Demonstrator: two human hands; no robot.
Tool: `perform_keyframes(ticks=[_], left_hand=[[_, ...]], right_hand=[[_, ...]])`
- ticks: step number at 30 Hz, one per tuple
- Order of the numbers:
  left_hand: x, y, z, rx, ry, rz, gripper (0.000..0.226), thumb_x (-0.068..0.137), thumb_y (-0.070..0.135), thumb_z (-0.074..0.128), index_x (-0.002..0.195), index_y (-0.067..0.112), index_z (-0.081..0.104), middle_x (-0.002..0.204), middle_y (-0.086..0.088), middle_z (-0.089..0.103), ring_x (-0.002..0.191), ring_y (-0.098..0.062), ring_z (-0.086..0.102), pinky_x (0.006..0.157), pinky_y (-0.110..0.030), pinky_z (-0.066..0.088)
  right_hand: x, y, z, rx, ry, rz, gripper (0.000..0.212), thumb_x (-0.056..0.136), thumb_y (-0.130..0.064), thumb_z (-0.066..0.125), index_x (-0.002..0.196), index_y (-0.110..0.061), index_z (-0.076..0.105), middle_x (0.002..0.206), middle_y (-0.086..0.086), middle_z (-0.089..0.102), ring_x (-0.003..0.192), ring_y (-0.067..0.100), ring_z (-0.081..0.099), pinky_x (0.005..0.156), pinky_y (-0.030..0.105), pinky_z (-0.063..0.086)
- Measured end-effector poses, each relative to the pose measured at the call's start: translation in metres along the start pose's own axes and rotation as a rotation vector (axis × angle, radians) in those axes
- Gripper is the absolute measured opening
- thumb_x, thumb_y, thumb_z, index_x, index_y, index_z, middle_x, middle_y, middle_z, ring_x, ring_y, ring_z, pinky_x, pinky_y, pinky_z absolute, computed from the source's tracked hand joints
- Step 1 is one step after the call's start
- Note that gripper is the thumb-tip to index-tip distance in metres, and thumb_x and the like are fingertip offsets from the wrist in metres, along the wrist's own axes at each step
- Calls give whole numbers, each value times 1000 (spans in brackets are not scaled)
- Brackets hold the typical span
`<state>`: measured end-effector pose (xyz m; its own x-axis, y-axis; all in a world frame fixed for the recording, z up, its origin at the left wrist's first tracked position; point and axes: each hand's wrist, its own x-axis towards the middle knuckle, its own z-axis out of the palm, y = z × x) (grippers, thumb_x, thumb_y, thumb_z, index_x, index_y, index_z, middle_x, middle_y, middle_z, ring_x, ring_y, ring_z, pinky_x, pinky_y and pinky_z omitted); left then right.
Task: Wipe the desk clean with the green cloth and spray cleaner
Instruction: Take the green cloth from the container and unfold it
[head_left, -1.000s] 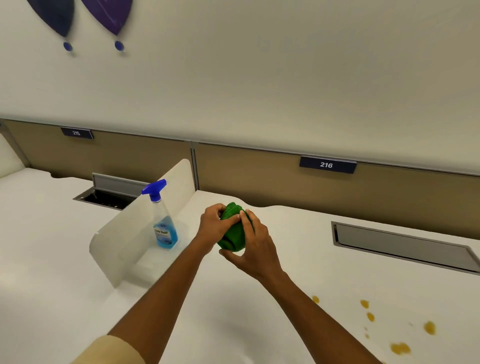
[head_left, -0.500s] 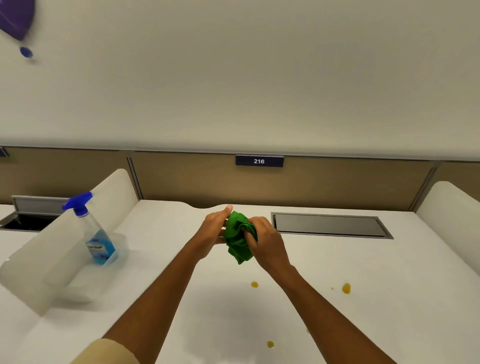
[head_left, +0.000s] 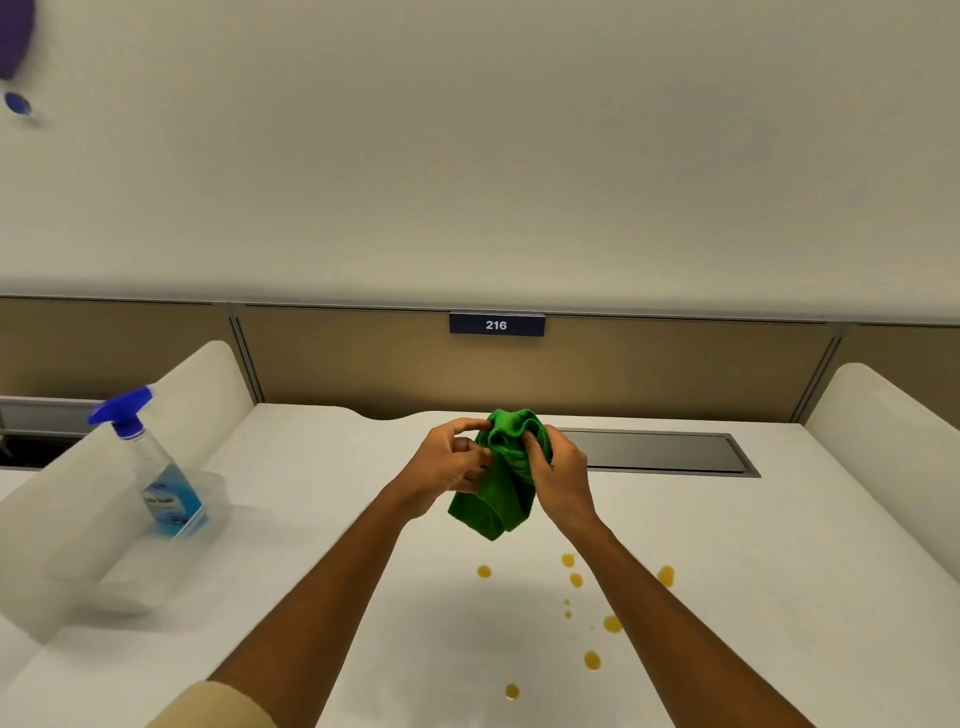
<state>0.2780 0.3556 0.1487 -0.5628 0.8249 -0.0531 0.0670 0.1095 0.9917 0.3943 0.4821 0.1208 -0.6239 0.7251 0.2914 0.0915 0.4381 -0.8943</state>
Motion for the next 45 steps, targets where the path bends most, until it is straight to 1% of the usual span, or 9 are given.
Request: perform_keyframes(ticks=[4, 9, 16, 22, 28, 33, 38, 41, 45], left_hand=[[6, -3, 1, 192, 102, 75, 48, 88, 19, 71, 130, 27, 49, 80, -8, 60, 83, -27, 68, 64, -40, 61], [16, -6, -11, 431, 239, 195, 42, 81, 29, 77, 120, 25, 63, 73, -5, 57, 76, -19, 60, 80, -46, 57], [18, -1, -23, 394, 76, 136, 41, 76, 35, 81, 111, 21, 65, 106, -5, 64, 91, -23, 66, 73, -33, 60], [20, 0, -22, 446, 112, 166, 23, 78, 31, 80, 91, 18, 66, 99, -4, 67, 89, -25, 64, 72, -37, 59], [18, 11, -28, 197, 38, 122, 19, 85, 18, 74, 102, 9, 72, 97, -9, 75, 92, -22, 71, 78, -35, 60], [16, 19, -36, 54, 118, 123, 26, 85, 14, 73, 105, -2, 68, 95, -17, 74, 86, -25, 73, 63, -31, 58], [20, 28, -46, -64, 296, 105, 18, 84, 13, 74, 93, -1, 69, 84, -14, 72, 76, -22, 73, 61, -32, 60], [26, 31, -51, -42, 445, 66, 20, 80, 18, 79, 85, 1, 69, 84, -18, 72, 77, -27, 73, 68, -39, 62], [30, 32, -53, -21, 620, 35, 23, 78, 21, 81, 79, 4, 66, 82, -16, 71, 74, -25, 72, 66, -36, 62]], right_hand=[[4, -3, -3, 232, -31, 147, 22, 100, -33, 51, 108, -19, 66, 100, 3, 69, 95, 16, 65, 80, 30, 58], [10, -13, -9, 441, -127, 273, 24, 100, -37, 49, 114, -24, 64, 108, 3, 71, 100, 19, 68, 75, 38, 62], [20, -15, -10, 560, -173, 336, 21, 100, -34, 48, 111, -24, 63, 110, 5, 71, 98, 19, 70, 72, 38, 61], [31, -17, -5, 623, -188, 413, 27, 100, -38, 48, 116, -21, 62, 113, 7, 70, 104, 24, 67, 77, 45, 60], [40, -25, 6, 638, -197, 474, 43, 98, -56, 41, 126, -26, 53, 118, 4, 64, 104, 30, 65, 81, 49, 59], [43, -25, 18, 567, -285, 427, 64, 90, -62, 50, 144, -29, 37, 135, 3, 51, 110, 33, 63, 89, 50, 57], [31, -25, 36, 303, -401, 184, 85, 79, -66, 60, 150, -31, 28, 150, -2, 37, 121, 20, 54, 88, 32, 56], [19, -34, 46, 209, -421, 72, 90, 70, -76, 64, 142, -31, 35, 140, -8, 40, 114, 15, 54, 77, 21, 56], [7, -36, 59, 38, -403, -66, 86, 57, -78, 71, 125, -36, 39, 123, -14, 49, 110, 9, 56, 84, 26, 56]])
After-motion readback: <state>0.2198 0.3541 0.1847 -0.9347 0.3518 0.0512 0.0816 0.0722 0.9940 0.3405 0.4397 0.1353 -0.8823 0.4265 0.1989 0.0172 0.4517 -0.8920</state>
